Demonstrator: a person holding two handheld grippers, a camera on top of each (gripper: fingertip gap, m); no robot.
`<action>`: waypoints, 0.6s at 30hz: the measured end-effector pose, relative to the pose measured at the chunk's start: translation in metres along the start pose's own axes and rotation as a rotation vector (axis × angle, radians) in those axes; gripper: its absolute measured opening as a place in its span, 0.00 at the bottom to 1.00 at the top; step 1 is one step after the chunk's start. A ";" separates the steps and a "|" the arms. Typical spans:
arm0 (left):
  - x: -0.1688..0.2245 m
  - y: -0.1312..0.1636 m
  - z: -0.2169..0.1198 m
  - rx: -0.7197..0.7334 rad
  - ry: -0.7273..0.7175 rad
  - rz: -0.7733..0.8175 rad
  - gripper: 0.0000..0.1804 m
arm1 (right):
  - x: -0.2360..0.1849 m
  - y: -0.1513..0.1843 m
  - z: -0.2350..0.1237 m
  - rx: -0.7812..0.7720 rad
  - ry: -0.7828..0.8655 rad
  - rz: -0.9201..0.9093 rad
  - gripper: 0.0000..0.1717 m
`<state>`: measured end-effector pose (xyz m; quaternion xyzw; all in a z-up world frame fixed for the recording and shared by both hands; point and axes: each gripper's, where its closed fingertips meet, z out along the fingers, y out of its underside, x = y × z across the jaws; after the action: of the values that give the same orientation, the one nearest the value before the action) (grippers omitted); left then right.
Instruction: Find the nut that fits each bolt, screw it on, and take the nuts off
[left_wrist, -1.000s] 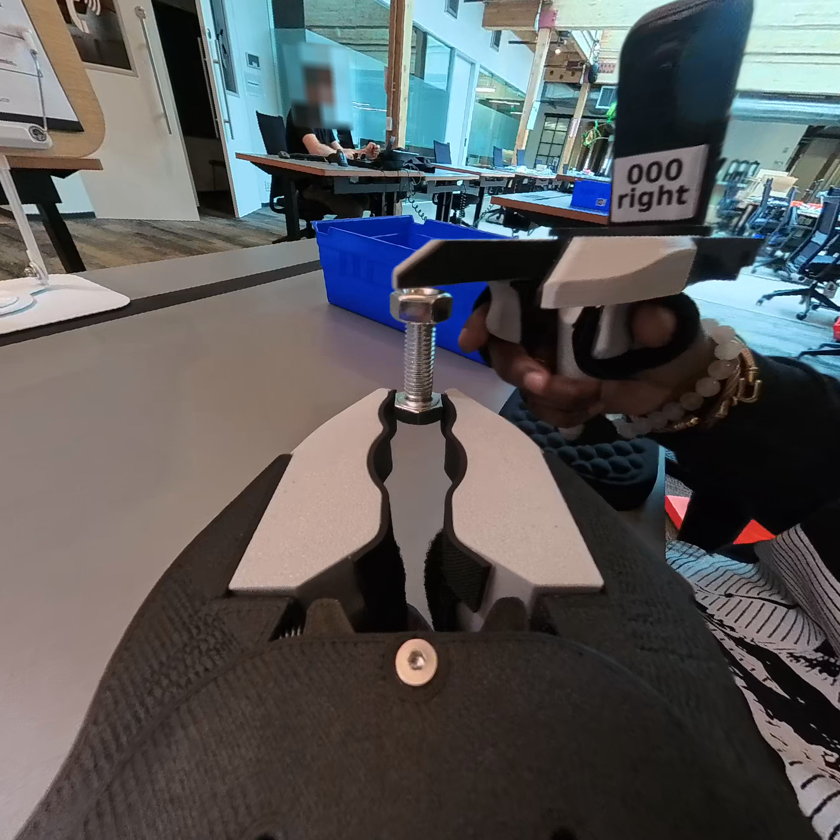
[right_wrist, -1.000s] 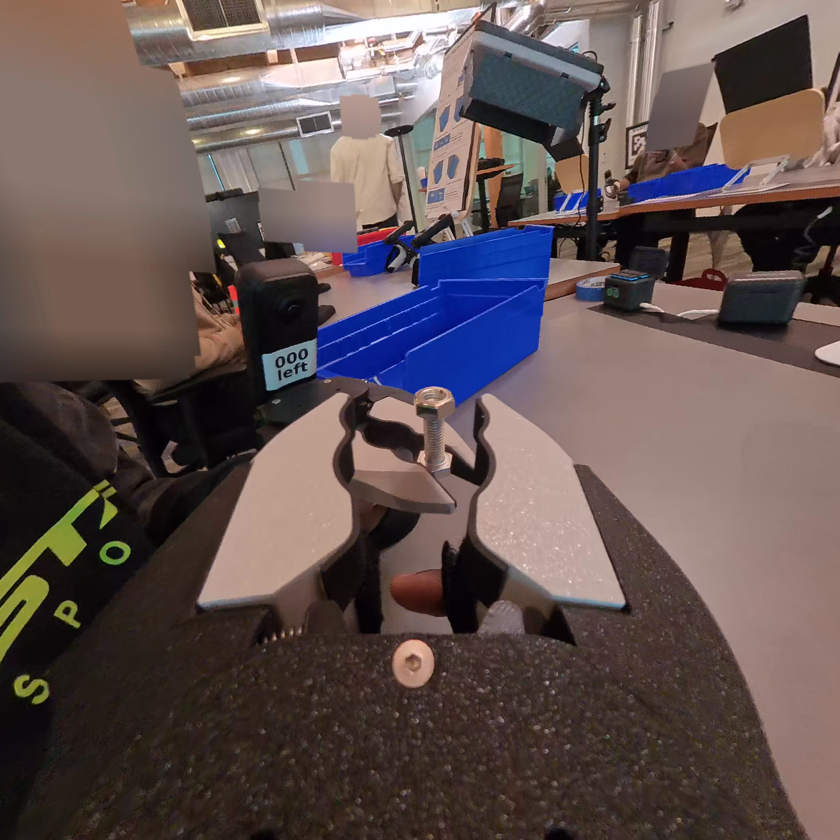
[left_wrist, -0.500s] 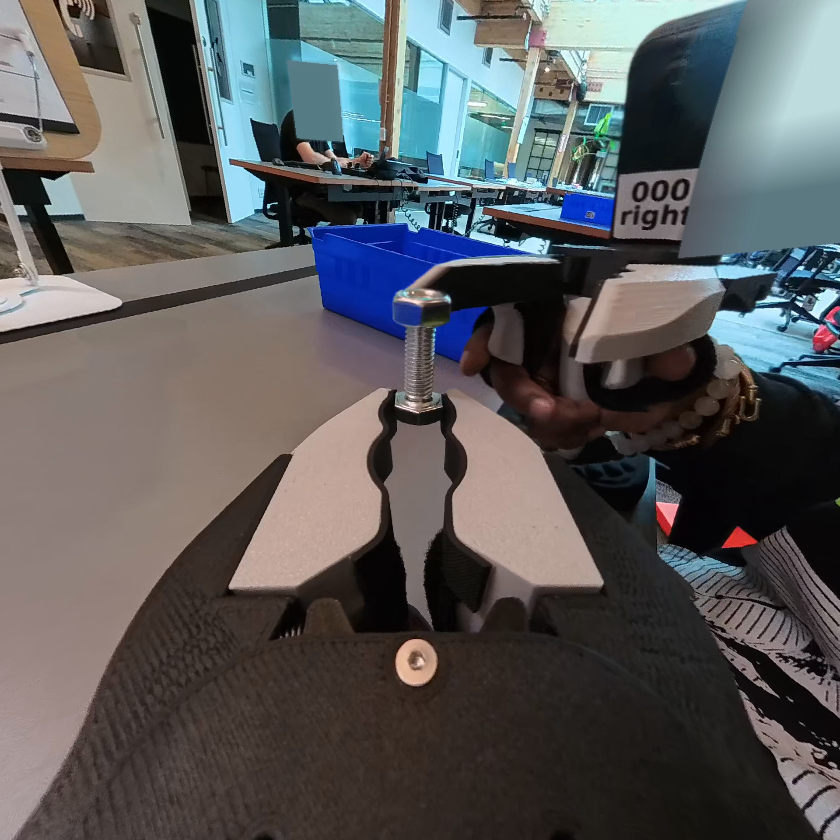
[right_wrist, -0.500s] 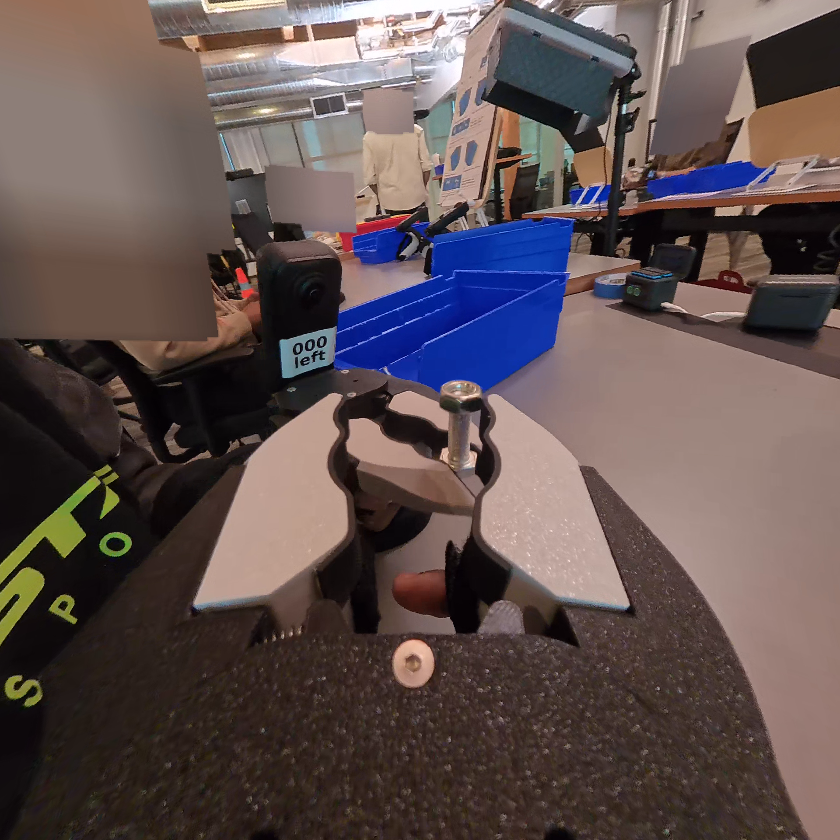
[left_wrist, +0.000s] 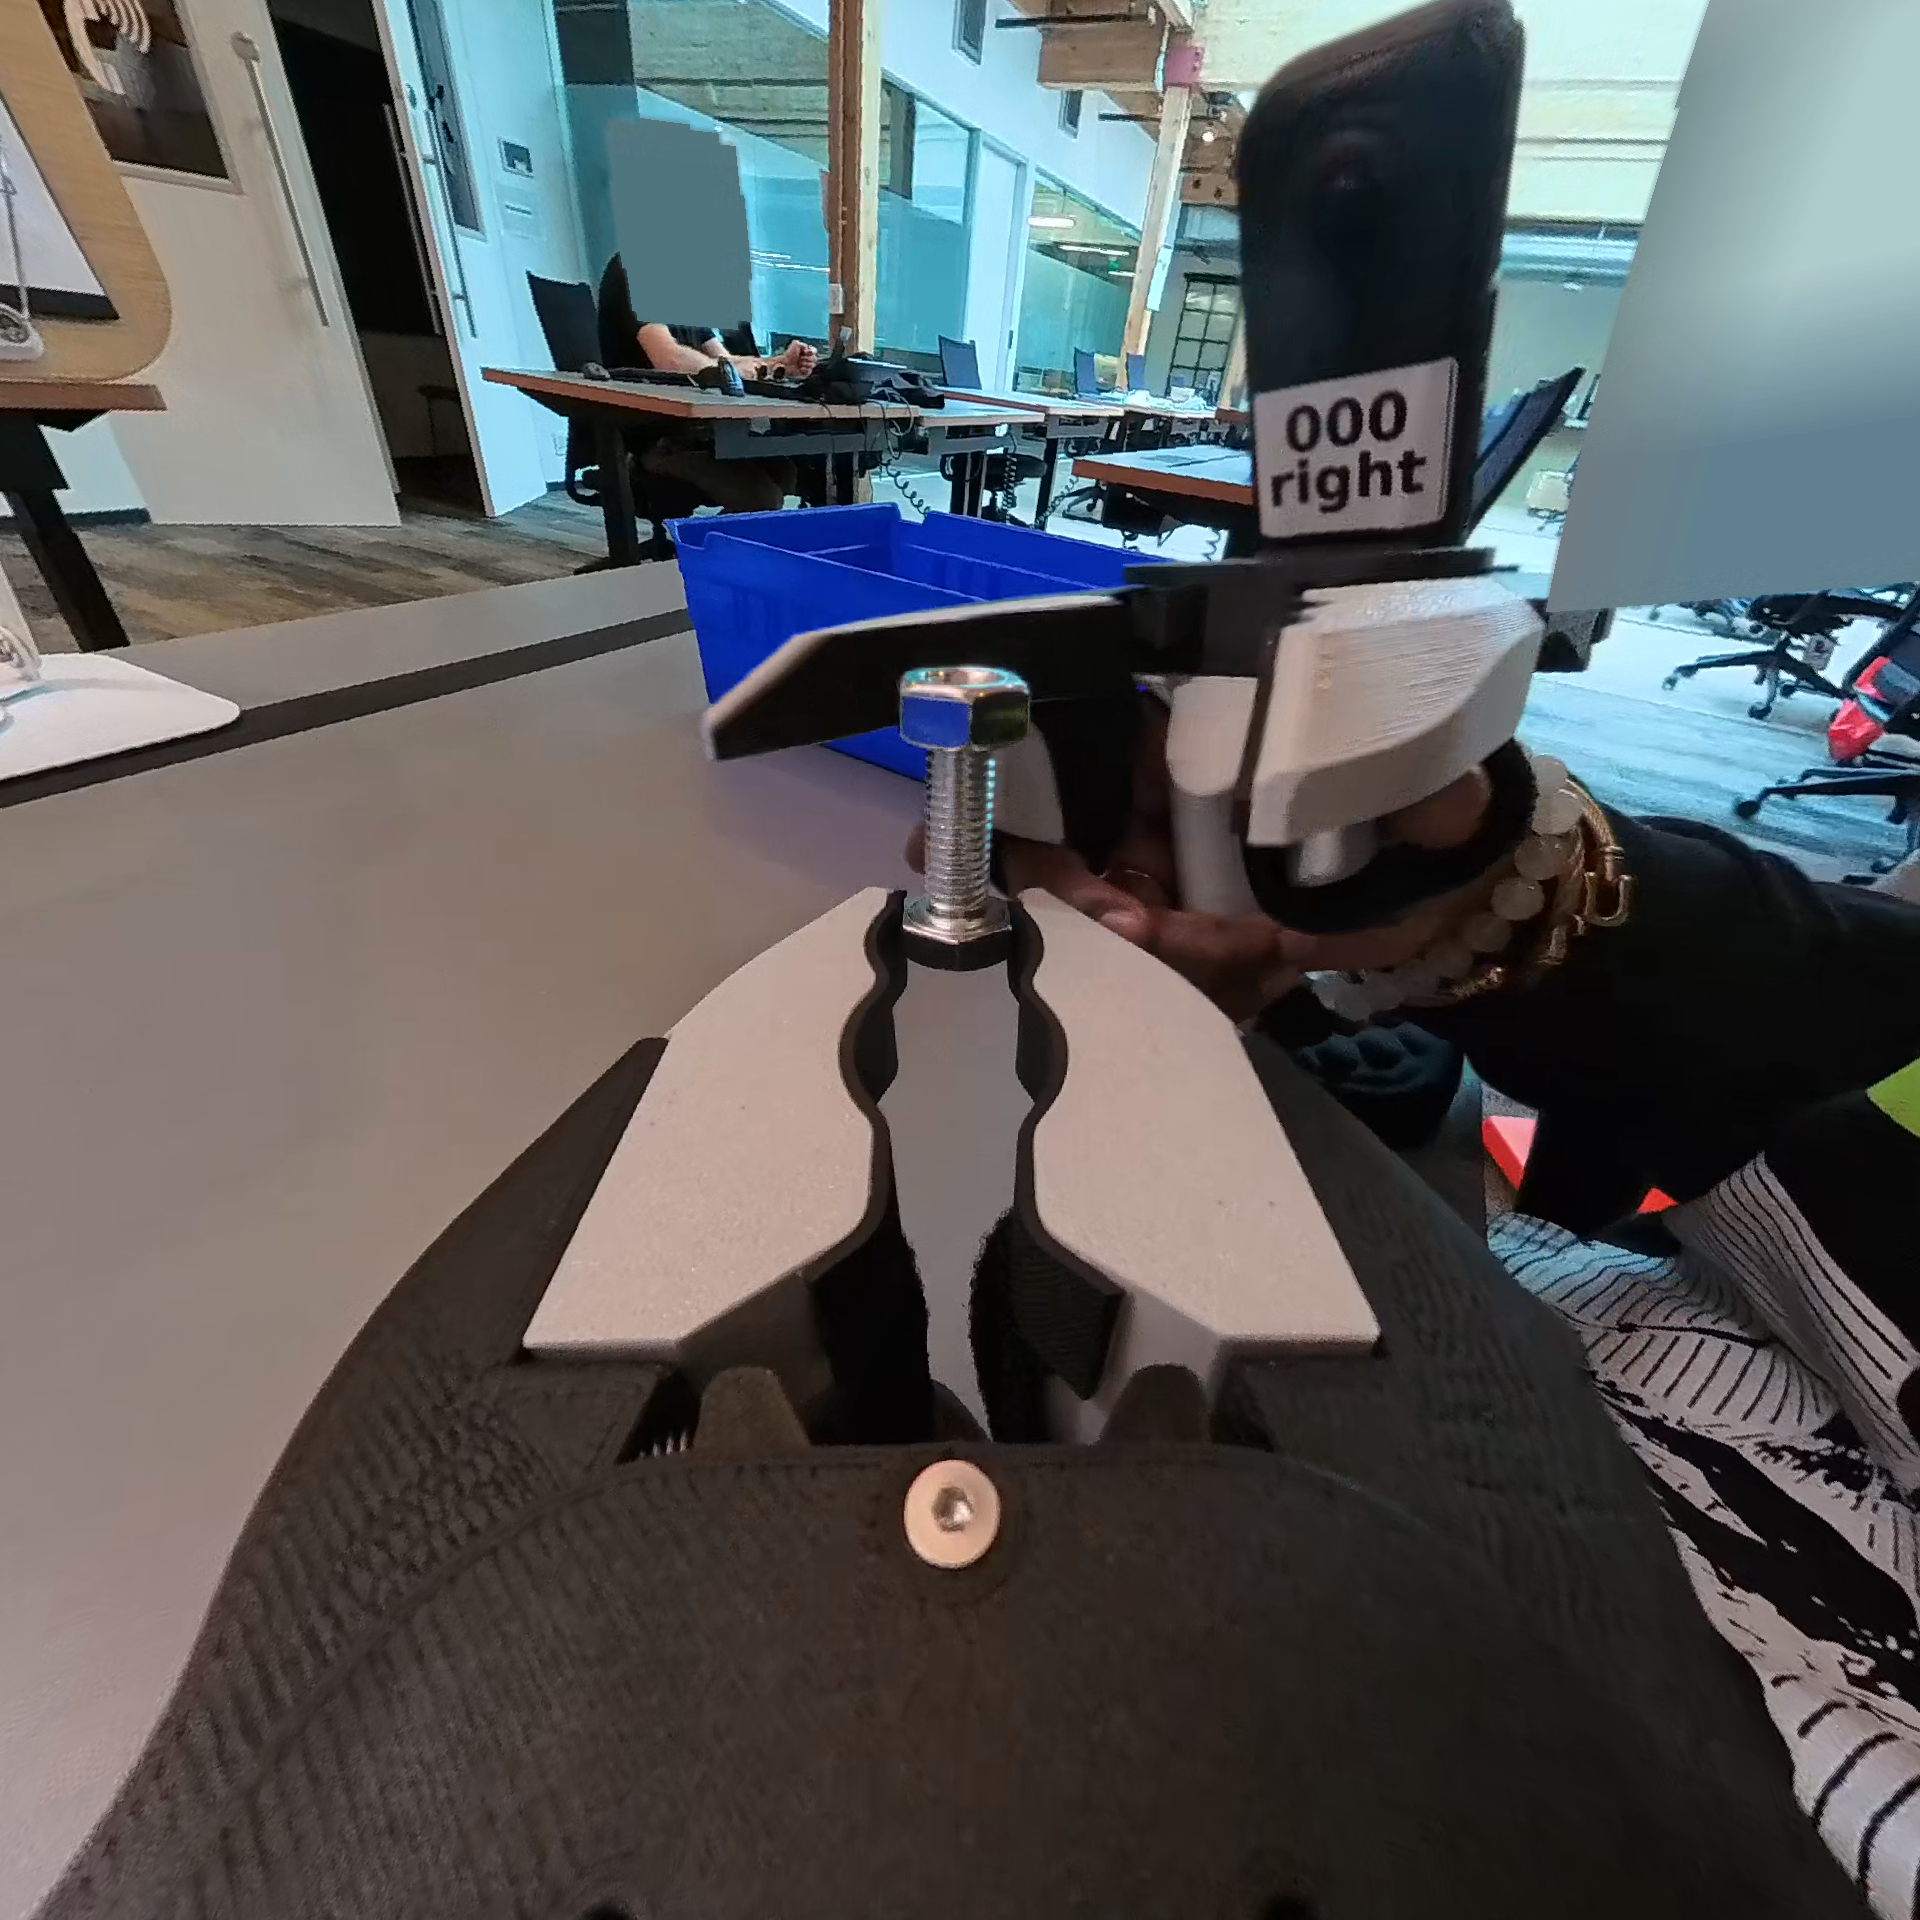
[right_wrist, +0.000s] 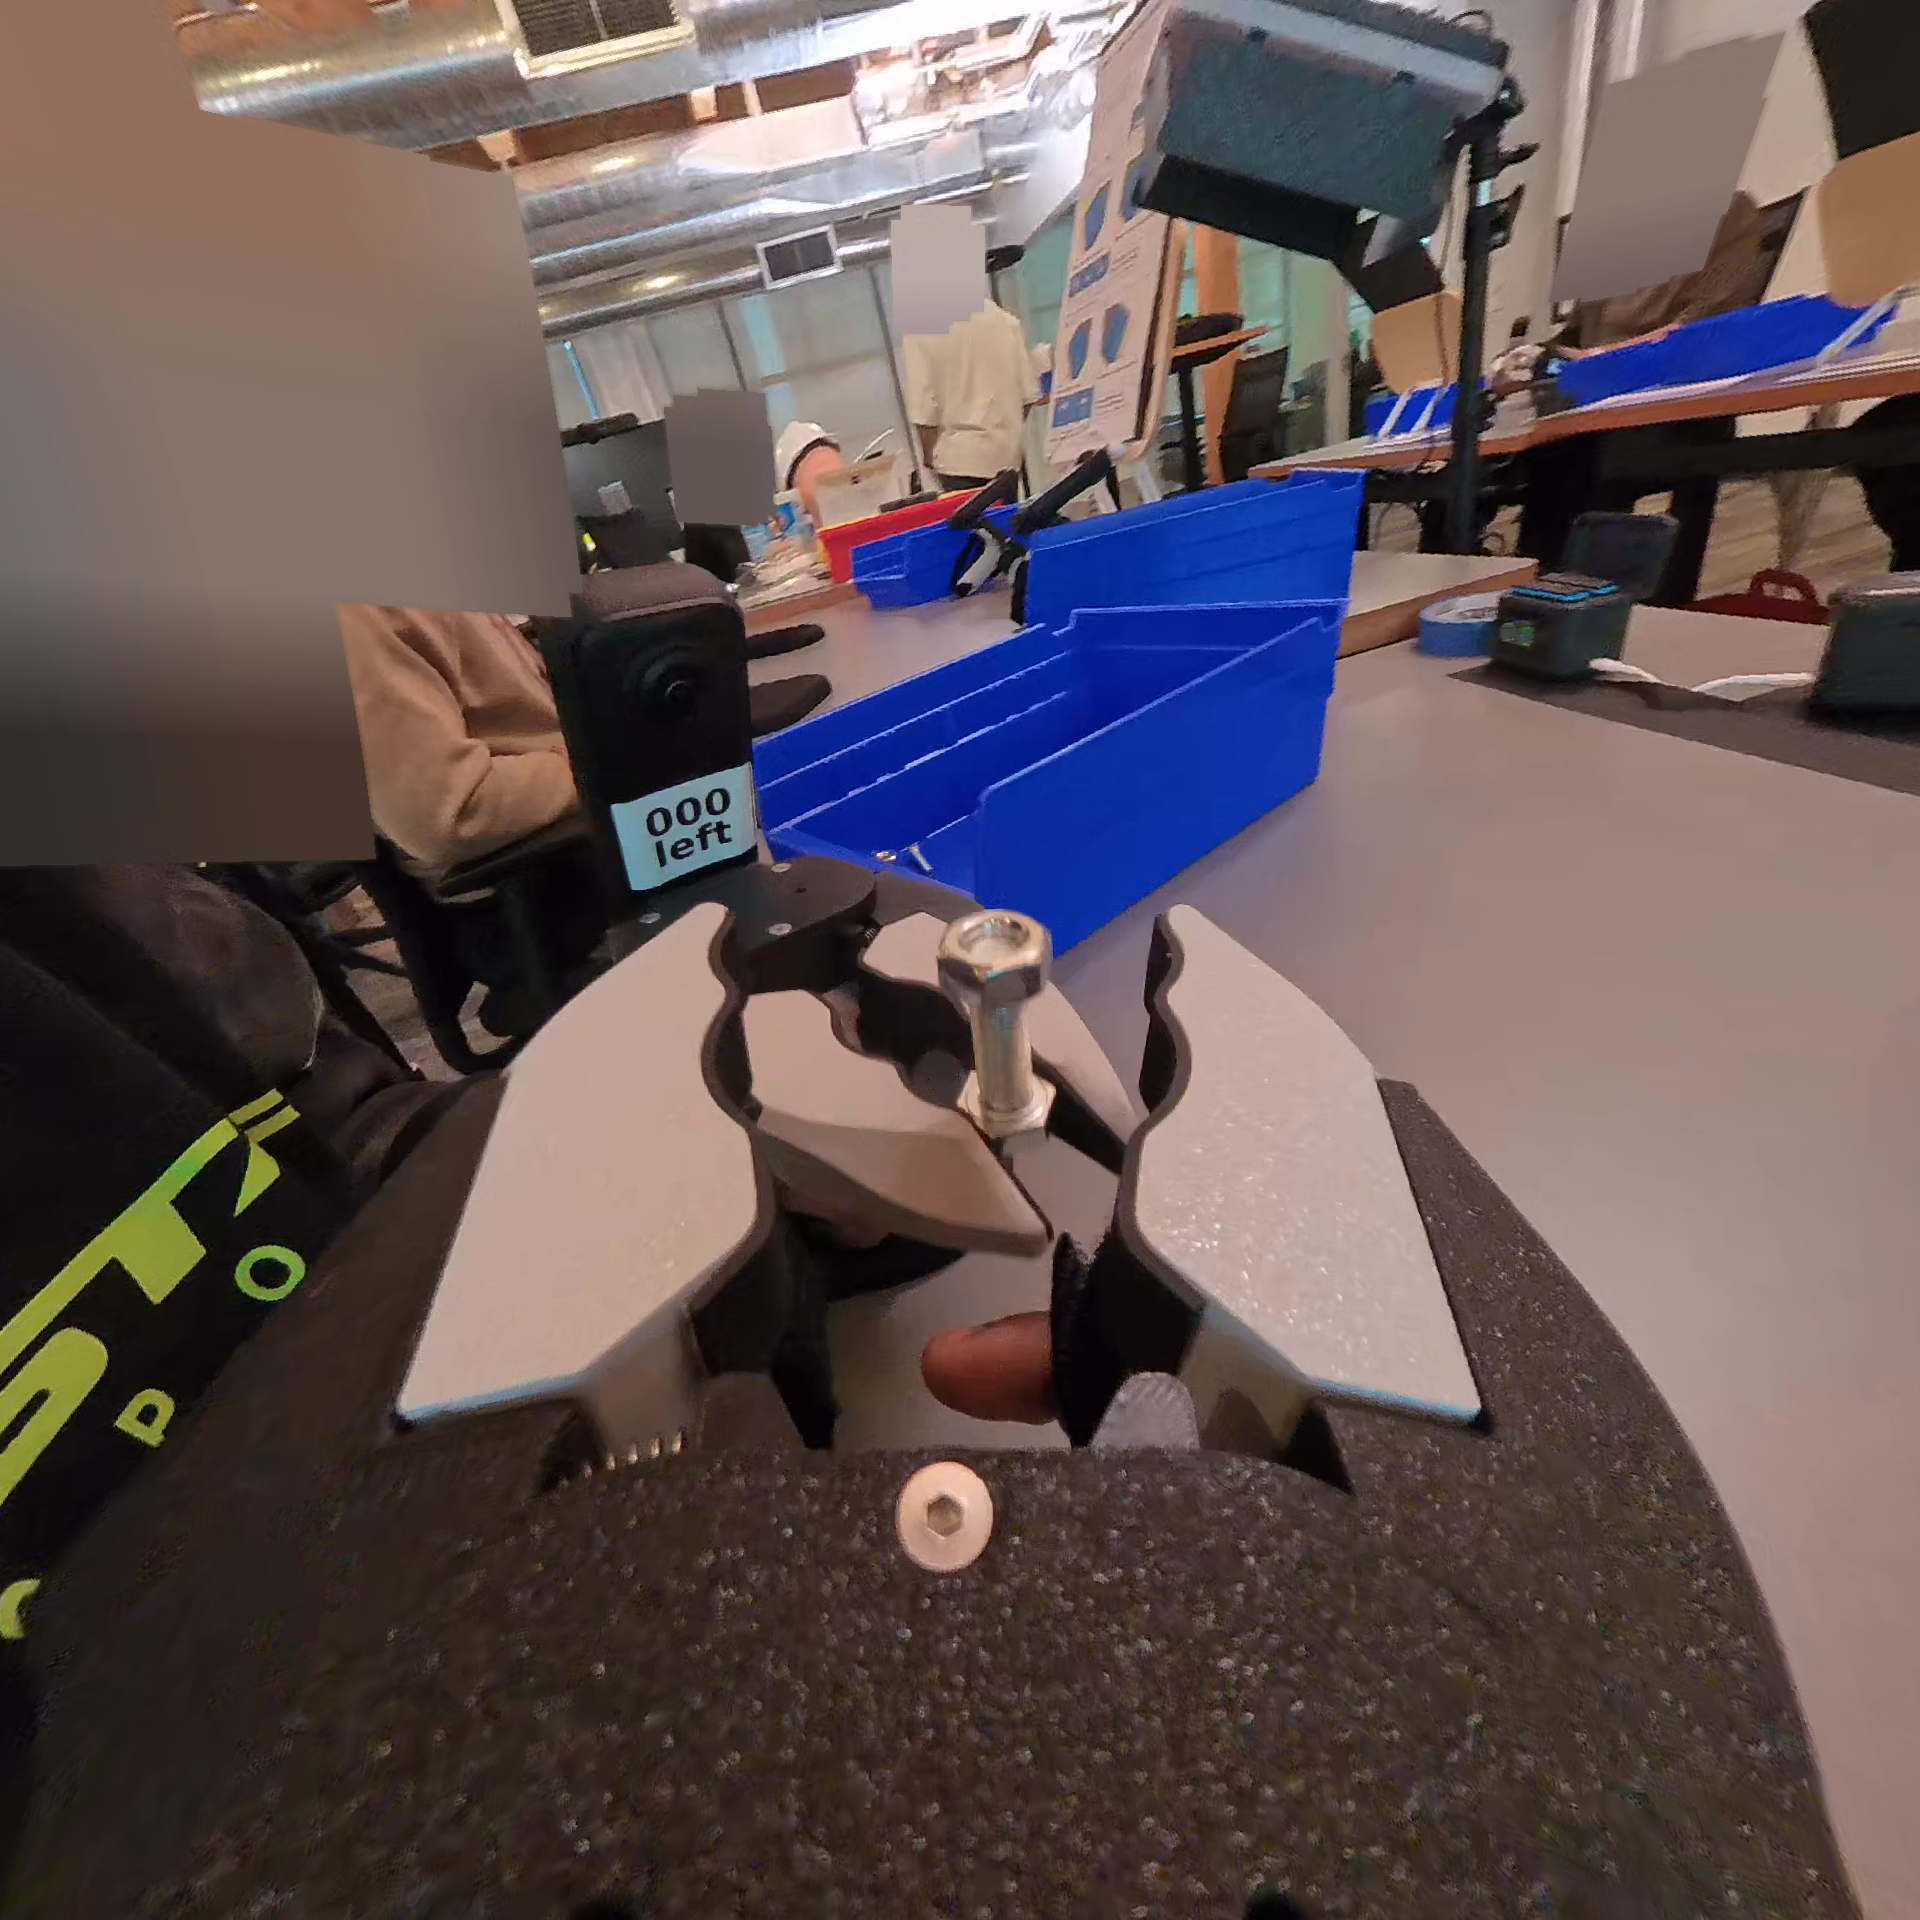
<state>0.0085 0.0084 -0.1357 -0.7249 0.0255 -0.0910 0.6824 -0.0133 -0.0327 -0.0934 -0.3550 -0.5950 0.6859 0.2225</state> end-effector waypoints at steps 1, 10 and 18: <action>0.001 0.001 0.000 -0.004 0.002 0.004 0.10 | -0.001 0.000 0.004 -0.006 -0.012 -0.004 0.43; -0.001 0.002 0.001 -0.016 -0.011 0.007 0.10 | -0.011 0.005 0.008 -0.070 -0.021 -0.070 0.39; -0.005 -0.001 -0.001 0.009 -0.026 -0.020 0.10 | -0.008 0.003 -0.014 -0.020 0.084 -0.089 0.33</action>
<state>0.0034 0.0081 -0.1354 -0.7233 0.0091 -0.0882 0.6848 0.0025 -0.0302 -0.0949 -0.3590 -0.6072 0.6538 0.2738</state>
